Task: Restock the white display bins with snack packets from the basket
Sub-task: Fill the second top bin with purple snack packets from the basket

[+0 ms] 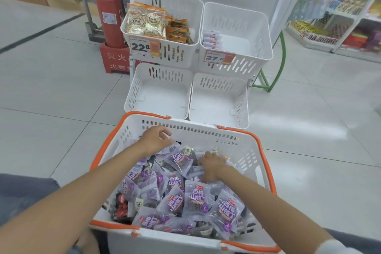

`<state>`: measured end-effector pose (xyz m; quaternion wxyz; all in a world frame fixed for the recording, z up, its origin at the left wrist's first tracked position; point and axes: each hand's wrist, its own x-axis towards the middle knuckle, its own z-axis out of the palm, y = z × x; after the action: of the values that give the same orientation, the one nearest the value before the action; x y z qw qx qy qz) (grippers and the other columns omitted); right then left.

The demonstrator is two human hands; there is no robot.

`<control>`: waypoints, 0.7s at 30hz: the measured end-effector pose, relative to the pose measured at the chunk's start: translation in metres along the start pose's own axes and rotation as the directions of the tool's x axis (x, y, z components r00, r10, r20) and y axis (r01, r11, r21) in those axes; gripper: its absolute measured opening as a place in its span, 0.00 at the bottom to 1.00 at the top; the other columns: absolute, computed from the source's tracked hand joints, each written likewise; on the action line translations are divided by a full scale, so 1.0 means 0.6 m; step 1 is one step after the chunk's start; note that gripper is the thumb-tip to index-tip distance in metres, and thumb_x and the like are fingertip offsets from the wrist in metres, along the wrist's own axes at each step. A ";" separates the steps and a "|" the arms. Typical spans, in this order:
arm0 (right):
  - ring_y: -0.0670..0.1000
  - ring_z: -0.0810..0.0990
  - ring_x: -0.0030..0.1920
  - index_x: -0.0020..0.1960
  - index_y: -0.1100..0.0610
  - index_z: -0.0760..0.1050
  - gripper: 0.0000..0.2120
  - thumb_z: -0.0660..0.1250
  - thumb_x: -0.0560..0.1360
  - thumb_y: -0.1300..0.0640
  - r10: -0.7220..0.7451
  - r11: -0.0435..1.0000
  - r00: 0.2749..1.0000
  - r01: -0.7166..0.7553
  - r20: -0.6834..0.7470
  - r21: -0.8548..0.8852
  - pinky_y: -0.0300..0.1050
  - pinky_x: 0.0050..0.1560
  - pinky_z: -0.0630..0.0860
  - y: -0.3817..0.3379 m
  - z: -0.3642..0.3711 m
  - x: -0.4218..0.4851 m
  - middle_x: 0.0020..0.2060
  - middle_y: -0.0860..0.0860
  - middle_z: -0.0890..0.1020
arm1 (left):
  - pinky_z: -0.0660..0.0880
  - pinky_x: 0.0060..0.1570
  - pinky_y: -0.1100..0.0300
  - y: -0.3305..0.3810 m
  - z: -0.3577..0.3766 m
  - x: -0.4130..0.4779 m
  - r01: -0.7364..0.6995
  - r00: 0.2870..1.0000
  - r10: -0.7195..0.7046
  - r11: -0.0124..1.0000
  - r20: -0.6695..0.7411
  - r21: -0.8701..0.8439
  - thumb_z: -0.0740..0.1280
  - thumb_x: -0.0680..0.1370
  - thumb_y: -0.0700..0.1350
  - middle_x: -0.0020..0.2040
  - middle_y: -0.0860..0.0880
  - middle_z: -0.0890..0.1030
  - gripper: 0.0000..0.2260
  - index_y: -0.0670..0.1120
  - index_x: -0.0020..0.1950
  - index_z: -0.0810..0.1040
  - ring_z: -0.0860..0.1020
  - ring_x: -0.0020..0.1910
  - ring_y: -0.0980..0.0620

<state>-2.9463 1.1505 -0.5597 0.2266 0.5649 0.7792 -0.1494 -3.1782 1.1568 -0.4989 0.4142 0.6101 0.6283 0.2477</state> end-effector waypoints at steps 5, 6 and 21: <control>0.51 0.73 0.47 0.52 0.53 0.68 0.22 0.78 0.66 0.55 -0.032 0.894 0.989 0.092 -0.143 0.439 0.42 0.42 0.69 0.001 -0.031 -0.003 0.49 0.50 0.74 | 0.77 0.51 0.56 -0.004 0.006 -0.006 -0.041 0.999 0.041 0.999 0.000 0.026 0.73 0.75 0.42 0.52 0.49 0.79 0.10 0.49 0.55 0.78 0.79 0.51 0.47; 0.50 0.75 0.47 0.53 0.55 0.70 0.22 0.78 0.66 0.57 0.010 0.843 0.983 0.092 -0.186 0.531 0.41 0.42 0.71 -0.001 -0.050 -0.006 0.51 0.51 0.75 | 0.77 0.54 0.56 0.002 0.009 -0.007 -0.066 0.997 0.065 0.998 0.033 0.022 0.74 0.74 0.41 0.55 0.50 0.79 0.13 0.50 0.56 0.77 0.78 0.52 0.49; 0.54 0.75 0.58 0.71 0.63 0.68 0.25 0.66 0.78 0.53 0.129 0.483 0.991 -0.024 -0.045 0.875 0.50 0.63 0.72 -0.034 -0.085 0.034 0.67 0.57 0.74 | 0.81 0.50 0.44 -0.003 -0.018 -0.007 0.383 0.924 -0.239 0.619 0.300 -0.686 0.74 0.71 0.54 0.75 0.47 0.66 0.35 0.48 0.74 0.66 0.68 0.71 0.40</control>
<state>-2.9807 1.1857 -0.5275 -0.1252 0.6428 0.5809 -0.4834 -3.1882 1.1546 -0.4936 0.7145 0.2933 0.5322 0.3467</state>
